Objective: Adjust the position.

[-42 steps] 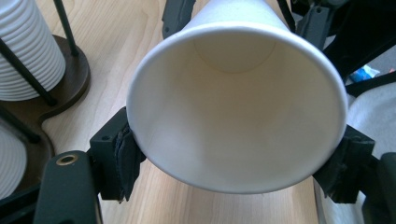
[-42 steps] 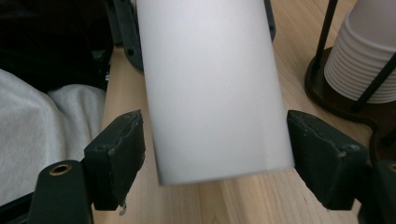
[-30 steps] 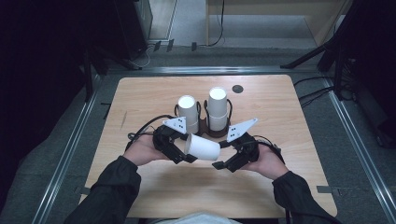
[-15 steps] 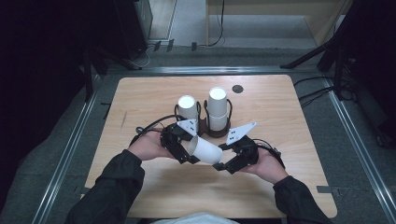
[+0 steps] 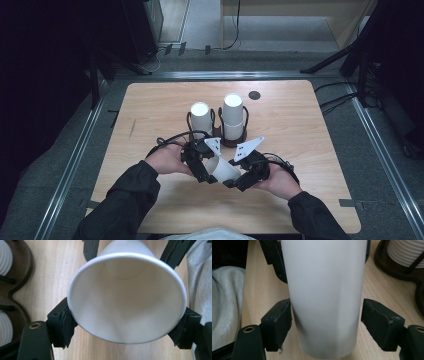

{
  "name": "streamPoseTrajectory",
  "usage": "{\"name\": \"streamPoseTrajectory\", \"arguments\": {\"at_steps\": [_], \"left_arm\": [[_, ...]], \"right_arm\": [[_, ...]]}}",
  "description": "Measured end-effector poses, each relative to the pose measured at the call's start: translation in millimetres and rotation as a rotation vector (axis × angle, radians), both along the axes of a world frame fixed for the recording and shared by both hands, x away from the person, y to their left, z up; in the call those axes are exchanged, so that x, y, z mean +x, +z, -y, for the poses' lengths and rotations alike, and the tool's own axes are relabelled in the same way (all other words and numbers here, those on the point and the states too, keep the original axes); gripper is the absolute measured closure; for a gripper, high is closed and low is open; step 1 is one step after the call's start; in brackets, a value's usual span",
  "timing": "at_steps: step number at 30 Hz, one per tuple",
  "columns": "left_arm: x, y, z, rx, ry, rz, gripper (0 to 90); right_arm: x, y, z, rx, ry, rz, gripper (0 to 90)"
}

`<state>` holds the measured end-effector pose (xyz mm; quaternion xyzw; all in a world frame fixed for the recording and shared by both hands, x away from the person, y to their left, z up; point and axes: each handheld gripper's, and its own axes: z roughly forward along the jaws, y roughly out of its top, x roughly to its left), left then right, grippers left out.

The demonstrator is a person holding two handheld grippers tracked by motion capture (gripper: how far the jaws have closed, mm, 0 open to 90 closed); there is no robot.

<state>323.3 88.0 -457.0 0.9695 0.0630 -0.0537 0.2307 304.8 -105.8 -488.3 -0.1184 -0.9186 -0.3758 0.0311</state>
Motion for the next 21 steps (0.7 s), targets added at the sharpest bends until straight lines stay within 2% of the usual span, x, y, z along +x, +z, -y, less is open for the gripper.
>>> {"name": "streamPoseTrajectory", "arguments": {"at_steps": [7,15,16,18,20,21], "left_arm": [[0.0,-2.1,1.5,-0.009,-0.004,-0.028,20.8],[0.2,-2.1,0.1,-0.026,-0.007,-0.032,19.8],[0.3,-2.0,-0.2,-0.032,-0.008,-0.026,19.0],[0.9,-1.2,-0.5,-0.053,0.015,-0.02,9.5],[2.7,0.6,-1.8,-0.077,0.039,-0.021,9.1],[3.1,1.5,-2.6,-0.093,0.047,-0.021,4.7]], "right_arm": [[-3.5,-1.3,-4.8,-0.012,0.03,0.0,30.1],[-3.7,-0.2,-4.6,-0.012,0.036,0.009,32.0],[-3.8,0.6,-4.3,-0.014,0.035,0.01,31.9],[-3.1,2.2,-2.8,-0.009,0.032,0.017,31.6],[-3.0,3.0,-2.0,-0.007,0.027,0.015,31.5],[-1.7,3.9,-0.1,0.0,0.022,0.019,31.5]]}}
